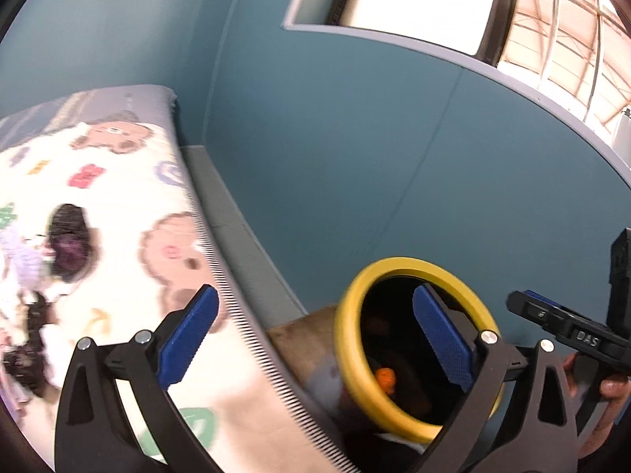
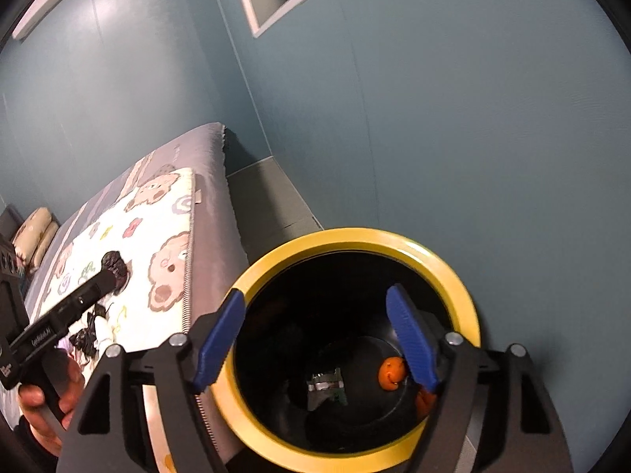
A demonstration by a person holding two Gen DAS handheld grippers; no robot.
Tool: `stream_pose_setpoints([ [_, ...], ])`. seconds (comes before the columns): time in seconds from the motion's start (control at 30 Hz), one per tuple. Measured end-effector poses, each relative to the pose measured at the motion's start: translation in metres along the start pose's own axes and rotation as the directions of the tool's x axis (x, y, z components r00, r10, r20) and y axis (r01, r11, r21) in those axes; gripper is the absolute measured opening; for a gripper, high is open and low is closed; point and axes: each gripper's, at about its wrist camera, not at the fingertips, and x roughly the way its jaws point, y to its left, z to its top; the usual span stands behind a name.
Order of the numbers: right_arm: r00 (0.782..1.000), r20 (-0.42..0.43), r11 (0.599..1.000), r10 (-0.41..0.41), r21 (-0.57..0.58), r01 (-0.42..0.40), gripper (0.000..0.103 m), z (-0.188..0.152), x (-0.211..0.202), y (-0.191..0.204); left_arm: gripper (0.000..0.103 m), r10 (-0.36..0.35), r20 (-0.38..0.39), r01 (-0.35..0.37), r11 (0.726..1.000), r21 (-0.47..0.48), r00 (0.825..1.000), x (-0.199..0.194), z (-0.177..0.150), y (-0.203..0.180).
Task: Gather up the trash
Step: 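Move both open tools back over the trash on the bed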
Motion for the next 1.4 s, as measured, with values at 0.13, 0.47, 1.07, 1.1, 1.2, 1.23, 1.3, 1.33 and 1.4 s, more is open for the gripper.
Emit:
stream_pose_setpoints([
  [0.13, 1.0, 0.026, 0.998, 0.013, -0.056, -0.011, 0.076, -0.005, -0.01, 0.027, 0.095, 0.05, 0.023, -0.05, 0.999, -0.011, 0.998, -0.027, 0.002, 0.022],
  [0.47, 0.991, 0.053, 0.978, 0.121, -0.178, -0.109, 0.08, -0.009, -0.022, 0.104, 0.095, 0.178, 0.095, -0.172, 0.983, -0.071, 0.979, -0.099, -0.002, 0.091],
  [1.07, 0.955, -0.036, 0.896, 0.293, -0.339, -0.287, 0.084, -0.037, -0.01, 0.222, 0.095, 0.446, 0.093, -0.427, 0.887, -0.175, 0.89, -0.218, -0.053, 0.205],
  [1.1, 0.954, -0.043, 0.892, 0.298, -0.342, -0.294, 0.084, -0.039, -0.008, 0.227, 0.095, 0.458, 0.087, -0.438, 0.88, -0.181, 0.884, -0.222, -0.057, 0.211],
  [1.2, 0.948, -0.063, 0.88, 0.312, -0.357, -0.314, 0.084, -0.045, -0.002, 0.241, 0.095, 0.488, 0.069, -0.468, 0.862, -0.194, 0.87, -0.231, -0.07, 0.226],
  [1.23, 0.947, -0.071, 0.875, 0.314, -0.364, -0.318, 0.084, -0.048, 0.001, 0.246, 0.095, 0.5, 0.056, -0.482, 0.854, -0.199, 0.864, -0.234, -0.076, 0.232],
  [1.3, 0.945, -0.084, 0.868, 0.316, -0.376, -0.324, 0.084, -0.052, 0.007, 0.254, 0.095, 0.51, 0.043, -0.492, 0.846, -0.206, 0.859, -0.237, -0.084, 0.241],
  [1.33, 0.944, -0.091, 0.863, 0.316, -0.387, -0.326, 0.084, -0.056, 0.01, 0.26, 0.095, 0.516, 0.035, -0.498, 0.842, -0.208, 0.856, -0.238, -0.088, 0.244],
  [1.4, 0.947, -0.096, 0.857, 0.308, -0.405, -0.32, 0.084, -0.06, 0.016, 0.268, 0.095, 0.526, 0.014, -0.512, 0.833, -0.209, 0.85, -0.238, -0.099, 0.254],
])
